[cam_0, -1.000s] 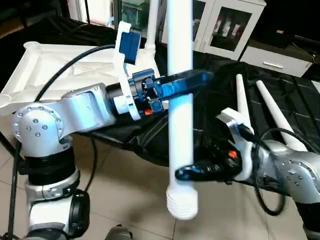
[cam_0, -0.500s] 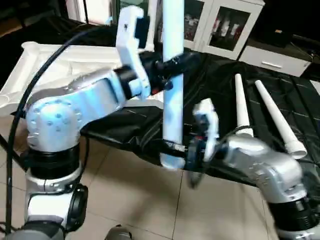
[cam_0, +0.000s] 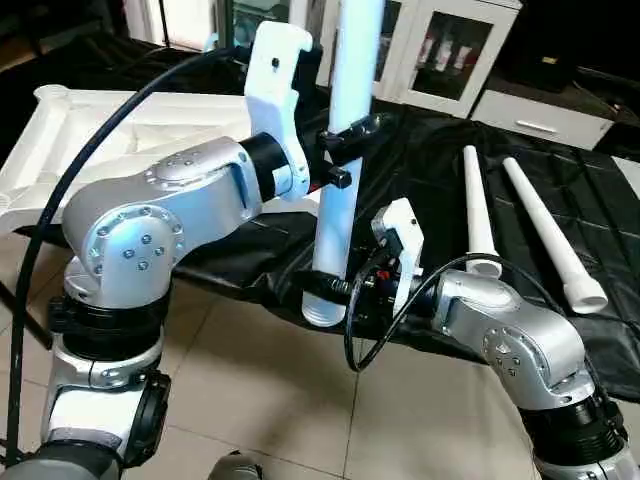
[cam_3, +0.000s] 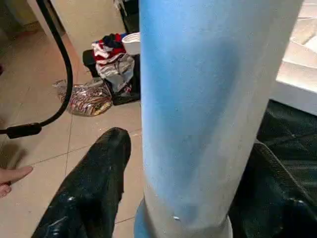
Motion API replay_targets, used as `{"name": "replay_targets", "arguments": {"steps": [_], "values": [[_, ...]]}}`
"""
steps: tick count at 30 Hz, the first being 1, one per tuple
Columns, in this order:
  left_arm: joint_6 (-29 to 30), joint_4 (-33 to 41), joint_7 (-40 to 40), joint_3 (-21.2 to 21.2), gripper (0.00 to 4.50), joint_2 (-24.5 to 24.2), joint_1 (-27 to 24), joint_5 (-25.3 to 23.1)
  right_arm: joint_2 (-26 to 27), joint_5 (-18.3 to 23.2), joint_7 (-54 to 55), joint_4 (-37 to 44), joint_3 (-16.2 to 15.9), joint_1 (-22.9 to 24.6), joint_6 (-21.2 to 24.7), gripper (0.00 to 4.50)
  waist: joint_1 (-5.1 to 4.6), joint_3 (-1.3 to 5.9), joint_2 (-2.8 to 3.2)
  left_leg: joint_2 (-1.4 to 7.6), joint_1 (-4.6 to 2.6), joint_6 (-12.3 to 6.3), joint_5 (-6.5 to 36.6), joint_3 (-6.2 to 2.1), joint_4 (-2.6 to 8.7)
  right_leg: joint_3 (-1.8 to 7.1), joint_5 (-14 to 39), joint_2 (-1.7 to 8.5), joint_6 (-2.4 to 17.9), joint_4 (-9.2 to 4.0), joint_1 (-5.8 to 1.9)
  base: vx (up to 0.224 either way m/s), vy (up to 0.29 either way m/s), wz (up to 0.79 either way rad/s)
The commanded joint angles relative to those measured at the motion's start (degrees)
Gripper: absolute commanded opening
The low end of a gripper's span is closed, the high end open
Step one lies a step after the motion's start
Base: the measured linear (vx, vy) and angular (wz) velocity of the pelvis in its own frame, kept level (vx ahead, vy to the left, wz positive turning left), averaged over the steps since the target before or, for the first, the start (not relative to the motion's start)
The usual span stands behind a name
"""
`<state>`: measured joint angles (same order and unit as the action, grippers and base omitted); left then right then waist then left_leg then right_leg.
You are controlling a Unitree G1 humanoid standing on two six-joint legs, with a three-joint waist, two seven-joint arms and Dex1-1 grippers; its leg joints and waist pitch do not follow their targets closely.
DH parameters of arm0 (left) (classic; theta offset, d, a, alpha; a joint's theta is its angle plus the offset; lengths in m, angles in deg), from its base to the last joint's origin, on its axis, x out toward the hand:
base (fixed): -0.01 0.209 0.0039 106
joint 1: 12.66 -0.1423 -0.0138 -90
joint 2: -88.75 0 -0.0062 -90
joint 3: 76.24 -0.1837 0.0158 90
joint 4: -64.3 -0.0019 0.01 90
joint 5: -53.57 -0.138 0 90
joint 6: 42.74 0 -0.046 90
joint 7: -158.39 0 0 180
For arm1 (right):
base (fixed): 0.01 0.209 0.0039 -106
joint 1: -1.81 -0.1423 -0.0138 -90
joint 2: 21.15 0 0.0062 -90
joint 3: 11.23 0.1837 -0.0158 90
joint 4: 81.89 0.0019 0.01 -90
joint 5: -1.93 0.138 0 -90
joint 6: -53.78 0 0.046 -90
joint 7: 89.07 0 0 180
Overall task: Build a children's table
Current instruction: Pick table leg
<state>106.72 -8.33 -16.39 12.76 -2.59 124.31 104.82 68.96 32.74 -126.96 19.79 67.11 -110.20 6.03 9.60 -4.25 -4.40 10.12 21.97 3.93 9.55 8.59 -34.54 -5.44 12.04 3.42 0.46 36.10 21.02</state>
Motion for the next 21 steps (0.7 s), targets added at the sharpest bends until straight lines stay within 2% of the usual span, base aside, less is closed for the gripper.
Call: {"name": "replay_targets", "arguments": {"steps": [1, 4, 6, 14, 16, 19, 21], "values": [[-1.2, 0.5, 0.5, -0.8, 1.73, 0.1, 0.2, -1.3, -0.2, -0.4, -0.2, 1.2, 0.5, 0.4, -0.7, 2.64, -0.38, 4.34, 1.08, 3.49, -1.30, 7.15, 11.8, -1.12, 4.83, 3.79, 6.9, 5.74, 4.8, -4.06, -2.10, 0.000, 0.000, 0.00], [-1.4, 0.3, 1.0, -0.7, 1.73, 0.1, 0.1, -1.8, -0.3, -0.3, -0.5, 1.0, 0.7, 0.2, -0.8, 2.61, -0.48, 4.32, 1.13, 3.50, -1.40, 6.90, 11.8, -1.06, 4.74, 3.83, 7.5, 5.73, 5.0, -4.13, -1.98, 0.000, 0.000, 0.00], [-1.3, 0.2, 1.2, -0.5, 1.73, 0.1, 0.1, -2.1, -0.4, -0.3, -0.6, 1.0, 0.7, 0.1, -0.8, 2.21, -0.49, 4.30, 1.21, 3.54, -1.45, 6.91, 11.9, -1.08, 4.76, 3.80, 7.2, 5.70, 5.3, -4.10, -1.92, 0.000, 0.000, 0.00], [-0.9, -0.3, 0.5, 0.1, 1.73, -0.1, 0.1, -4.1, -0.9, 0.1, -1.4, 0.1, 1.3, -0.8, -1.0, 1.89, -0.52, 4.22, 1.13, 3.54, -1.46, 6.66, 12.0, -1.06, 4.77, 3.81, 7.4, 5.72, 5.5, -4.09, -1.92, 0.000, 0.000, 0.00], [0.4, -2.2, -0.3, 2.9, 2.43, 1.2, 0.1, -1.4, -1.3, 0.3, -2.2, -0.3, 1.8, -1.3, -1.2, 1.88, -0.46, 4.22, 1.09, 3.55, -1.46, 6.63, 11.9, -1.04, 4.72, 3.83, 7.3, 5.76, 5.7, -4.09, -1.93, 0.000, 0.000, 0.00], [1.0, -3.8, 0.1, 6.1, 2.43, 2.0, 0.3, 1.5, -2.6, 1.2, -4.5, -0.7, 2.4, -2.2, -1.3, 1.88, -0.52, 4.23, 1.02, 3.44, -1.30, 6.44, 12.0, -1.06, 4.72, 3.80, 7.7, 5.73, 5.7, -4.11, -2.12, 0.000, 0.000, 0.00], [1.7, -4.6, 0.6, 8.5, 2.82, 2.8, 0.6, 4.5, -3.8, 2.4, -7.1, -0.6, 2.7, -2.6, -1.3, 1.88, -0.36, 4.32, 1.02, 3.50, -1.36, 6.21, 11.7, -1.05, 4.58, 3.82, 7.3, 5.83, 6.1, -4.06, -2.15, 0.000, 0.000, 0.00]]}}
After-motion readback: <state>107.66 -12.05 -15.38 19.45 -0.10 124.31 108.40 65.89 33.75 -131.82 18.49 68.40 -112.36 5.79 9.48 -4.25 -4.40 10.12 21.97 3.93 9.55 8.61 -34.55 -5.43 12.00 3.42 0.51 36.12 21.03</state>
